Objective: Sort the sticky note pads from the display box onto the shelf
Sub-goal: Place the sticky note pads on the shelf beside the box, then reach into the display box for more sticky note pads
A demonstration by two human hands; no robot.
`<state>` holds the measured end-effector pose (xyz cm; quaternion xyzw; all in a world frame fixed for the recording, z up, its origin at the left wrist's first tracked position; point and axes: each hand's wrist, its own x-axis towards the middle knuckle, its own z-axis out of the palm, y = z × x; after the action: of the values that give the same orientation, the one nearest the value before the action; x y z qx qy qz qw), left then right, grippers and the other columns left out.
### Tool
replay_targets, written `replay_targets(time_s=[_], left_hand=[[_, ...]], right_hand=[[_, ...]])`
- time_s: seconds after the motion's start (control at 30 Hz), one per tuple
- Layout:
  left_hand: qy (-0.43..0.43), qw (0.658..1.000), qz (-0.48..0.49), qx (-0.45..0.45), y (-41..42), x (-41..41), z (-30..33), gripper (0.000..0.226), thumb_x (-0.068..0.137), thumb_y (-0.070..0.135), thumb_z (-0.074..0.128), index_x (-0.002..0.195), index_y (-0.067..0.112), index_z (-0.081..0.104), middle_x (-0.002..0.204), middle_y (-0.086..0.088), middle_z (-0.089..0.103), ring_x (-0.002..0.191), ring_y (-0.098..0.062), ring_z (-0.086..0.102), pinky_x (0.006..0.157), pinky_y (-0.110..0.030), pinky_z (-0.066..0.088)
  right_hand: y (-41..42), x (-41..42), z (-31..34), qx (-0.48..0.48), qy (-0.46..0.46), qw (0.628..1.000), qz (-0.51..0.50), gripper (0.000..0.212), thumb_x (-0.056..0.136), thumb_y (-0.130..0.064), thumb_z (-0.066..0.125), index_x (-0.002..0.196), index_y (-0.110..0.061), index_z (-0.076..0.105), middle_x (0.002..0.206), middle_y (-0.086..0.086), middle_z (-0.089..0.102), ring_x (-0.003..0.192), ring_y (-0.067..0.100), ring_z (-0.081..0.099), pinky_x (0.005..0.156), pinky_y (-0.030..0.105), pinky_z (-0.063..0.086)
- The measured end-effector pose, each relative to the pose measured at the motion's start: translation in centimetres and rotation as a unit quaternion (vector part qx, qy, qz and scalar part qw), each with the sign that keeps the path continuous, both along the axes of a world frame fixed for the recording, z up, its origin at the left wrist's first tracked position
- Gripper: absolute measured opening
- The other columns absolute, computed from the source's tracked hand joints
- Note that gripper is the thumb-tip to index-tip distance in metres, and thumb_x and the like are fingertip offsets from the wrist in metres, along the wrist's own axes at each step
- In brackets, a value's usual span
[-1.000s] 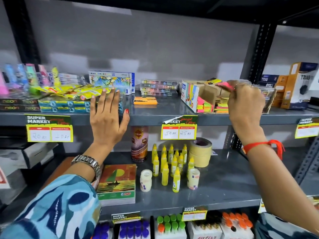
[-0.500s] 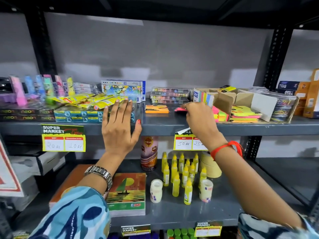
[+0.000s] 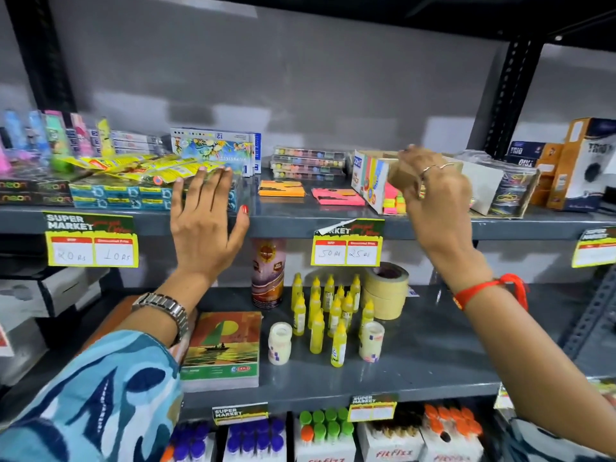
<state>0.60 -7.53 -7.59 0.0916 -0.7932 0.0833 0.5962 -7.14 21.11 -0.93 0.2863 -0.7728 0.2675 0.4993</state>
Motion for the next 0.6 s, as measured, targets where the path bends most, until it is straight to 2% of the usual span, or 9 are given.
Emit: replay_targets(time_s=[0.1,0.2,0.3,0.37,0.47,0.53,0.6], left_hand=[[0.001,1.0,0.003,0.003,0.0,-0.1,0.0,0.057,0.094,0.039,0.033,0.138,0.005,0.045,0.136,-0.015,0.053,0.131,-0.031,0.041,0.115,-0.046,0.016],[0.003,1.0,-0.002,0.002,0.0,-0.1,0.1,0.057,0.094,0.038,0.033,0.138,0.004,0.045,0.136,-0.016,0.053,0.129,-0.032,0.043,0.115,-0.046,0.018],[0.004,1.0,-0.001,-0.003,-0.1,0.0,0.0,0.057,0.094,0.038,0.034,0.137,0.003,0.045,0.135,-0.016,0.053,0.128,-0.033,0.044,0.114,-0.045,0.017],[0.002,1.0,0.0,-0.001,-0.1,0.0,0.0,0.057,0.094,0.037,0.034,0.137,0.003,0.045,0.135,-0.016,0.053,0.128,-0.033,0.044,0.114,-0.044,0.016],[-0.005,1.0,0.002,0.003,0.0,0.1,0.1,0.057,0.094,0.038,0.034,0.137,0.003,0.045,0.136,-0.016,0.053,0.128,-0.033,0.044,0.114,-0.045,0.018],[-0.008,1.0,0.003,0.006,-0.1,0.2,0.3,0.057,0.094,0.037,0.034,0.137,0.003,0.045,0.136,-0.016,0.053,0.128,-0.033,0.044,0.114,-0.046,0.019],[-0.012,1.0,0.002,0.01,0.0,0.3,0.4,0.057,0.094,0.037,0.034,0.137,0.003,0.046,0.136,-0.016,0.053,0.127,-0.033,0.045,0.113,-0.047,0.021]], right_hand=[[2.2,-1.8,0.4,0.036,-0.108,0.989,-0.095,0.052,0.078,0.007,0.057,0.128,-0.001,0.05,0.125,0.024,0.058,0.112,0.041,0.054,0.096,0.044,0.044],[3.2,-2.7,-0.1,0.159,-0.137,0.962,-0.177,0.053,0.079,0.007,0.053,0.131,0.001,0.045,0.114,0.03,0.06,0.104,0.044,0.057,0.085,0.047,0.048],[3.8,-2.6,-0.6,0.204,-0.115,0.948,-0.218,0.032,0.079,0.007,0.052,0.109,-0.001,0.06,0.091,0.028,0.067,0.086,0.044,0.063,0.067,0.041,0.05],[4.2,-2.5,-0.7,0.19,-0.101,0.951,-0.223,0.022,0.079,0.008,0.054,0.096,0.0,0.065,0.084,0.028,0.067,0.08,0.045,0.064,0.061,0.039,0.049],[4.7,-2.7,-0.7,0.161,-0.093,0.961,-0.207,0.025,0.081,0.006,0.052,0.098,-0.001,0.068,0.084,0.029,0.068,0.078,0.047,0.063,0.061,0.041,0.05],[4.7,-2.6,-0.3,0.104,-0.081,0.972,-0.194,0.02,0.085,0.003,0.049,0.096,0.004,0.066,0.085,0.031,0.068,0.078,0.046,0.062,0.064,0.045,0.05],[4.3,-1.8,0.1,0.019,-0.022,0.986,-0.165,0.021,0.089,0.0,0.048,0.1,0.005,0.066,0.09,0.029,0.069,0.077,0.044,0.063,0.065,0.045,0.051]])
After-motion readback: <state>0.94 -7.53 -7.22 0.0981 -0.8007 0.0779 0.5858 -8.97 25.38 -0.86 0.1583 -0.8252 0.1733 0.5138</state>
